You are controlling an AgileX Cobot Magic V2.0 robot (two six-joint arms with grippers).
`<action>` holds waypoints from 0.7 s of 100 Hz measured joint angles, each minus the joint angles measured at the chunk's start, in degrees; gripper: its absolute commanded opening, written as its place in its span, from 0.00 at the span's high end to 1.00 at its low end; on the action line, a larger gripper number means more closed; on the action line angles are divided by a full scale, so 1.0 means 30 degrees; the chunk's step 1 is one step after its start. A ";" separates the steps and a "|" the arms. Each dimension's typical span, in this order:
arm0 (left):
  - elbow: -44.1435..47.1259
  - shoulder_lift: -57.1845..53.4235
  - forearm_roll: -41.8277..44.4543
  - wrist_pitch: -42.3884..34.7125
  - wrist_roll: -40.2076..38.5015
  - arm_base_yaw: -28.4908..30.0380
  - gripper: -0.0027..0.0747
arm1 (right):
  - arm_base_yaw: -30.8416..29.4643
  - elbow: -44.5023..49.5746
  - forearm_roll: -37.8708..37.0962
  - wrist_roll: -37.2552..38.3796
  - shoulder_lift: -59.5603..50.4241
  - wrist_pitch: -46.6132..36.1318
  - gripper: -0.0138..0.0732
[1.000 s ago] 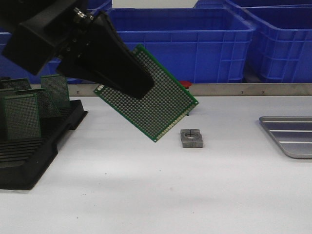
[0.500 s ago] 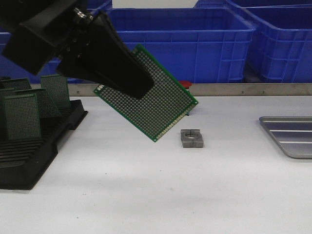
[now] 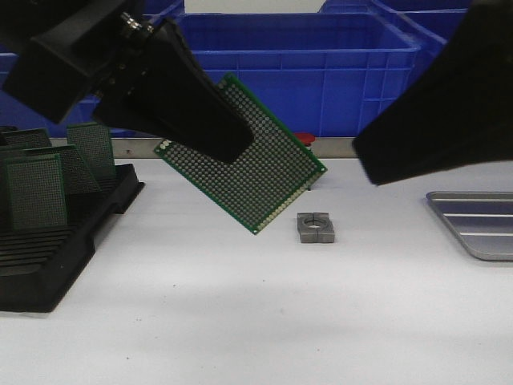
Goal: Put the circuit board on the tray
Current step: 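Carry the board to the table center while the right gripper approaches, then grasp the board's lower edge with the right gripper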
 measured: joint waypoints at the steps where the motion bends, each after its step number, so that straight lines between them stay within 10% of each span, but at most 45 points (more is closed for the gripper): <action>1: 0.0000 0.0000 0.0000 0.0000 0.0000 0.0000 0.99 | 0.0058 -0.0030 0.0000 -0.0178 0.0160 -0.0054 0.33; 70: 0.0000 0.0000 0.0000 0.0000 0.0000 0.0000 0.99 | 0.0821 -0.3077 -0.0037 -0.3564 0.6393 -0.1932 0.39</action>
